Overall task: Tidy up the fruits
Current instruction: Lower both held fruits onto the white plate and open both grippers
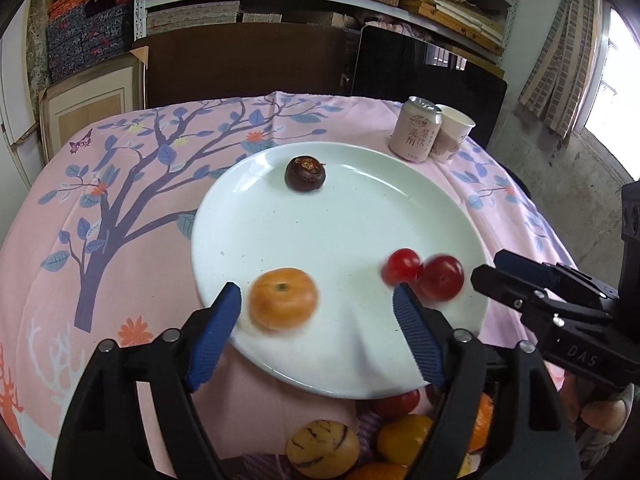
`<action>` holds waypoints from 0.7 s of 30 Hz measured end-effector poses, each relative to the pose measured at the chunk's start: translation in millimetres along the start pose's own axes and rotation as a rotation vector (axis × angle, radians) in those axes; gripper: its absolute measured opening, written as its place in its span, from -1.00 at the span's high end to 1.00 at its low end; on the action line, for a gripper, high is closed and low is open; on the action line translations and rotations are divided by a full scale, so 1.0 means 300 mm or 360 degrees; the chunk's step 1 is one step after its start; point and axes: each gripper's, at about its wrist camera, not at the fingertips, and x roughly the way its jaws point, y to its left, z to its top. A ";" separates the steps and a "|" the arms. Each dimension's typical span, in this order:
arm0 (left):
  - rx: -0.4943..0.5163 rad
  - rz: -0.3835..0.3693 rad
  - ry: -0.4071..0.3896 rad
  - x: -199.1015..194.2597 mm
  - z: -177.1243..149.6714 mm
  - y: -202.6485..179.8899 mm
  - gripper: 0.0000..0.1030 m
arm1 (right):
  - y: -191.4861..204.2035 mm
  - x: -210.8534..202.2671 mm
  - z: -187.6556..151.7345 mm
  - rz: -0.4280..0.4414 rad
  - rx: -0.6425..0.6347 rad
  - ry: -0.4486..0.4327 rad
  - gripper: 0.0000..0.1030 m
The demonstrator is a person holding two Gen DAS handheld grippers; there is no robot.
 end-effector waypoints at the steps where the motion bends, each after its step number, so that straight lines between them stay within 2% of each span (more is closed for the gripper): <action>1: 0.0002 -0.0003 -0.0012 -0.014 -0.001 0.000 -0.51 | -0.005 -0.011 -0.002 0.0010 0.0011 -0.0017 -0.18; 2: 0.0004 0.0001 -0.0024 -0.029 -0.006 -0.002 -0.55 | -0.011 -0.027 -0.007 0.0028 0.0026 -0.0034 -0.22; 4: 0.0012 0.0032 -0.0069 -0.068 -0.024 0.001 -0.75 | -0.022 -0.046 -0.020 0.0030 0.0039 -0.0048 -0.28; 9: -0.0020 0.0073 -0.0116 -0.168 -0.112 0.050 -0.81 | -0.069 -0.093 -0.096 0.0015 0.0126 -0.0043 -0.37; 12: -0.0073 0.0106 -0.0089 -0.210 -0.196 0.103 -0.82 | -0.107 -0.148 -0.160 0.0002 0.0203 -0.0054 -0.49; 16: -0.0240 0.0110 -0.0050 -0.263 -0.314 0.187 -0.83 | -0.161 -0.221 -0.237 0.0019 0.0364 -0.0106 -0.64; 21: -0.0291 0.0144 -0.0040 -0.302 -0.407 0.202 -0.83 | -0.189 -0.264 -0.311 0.0047 0.0469 -0.0110 -0.68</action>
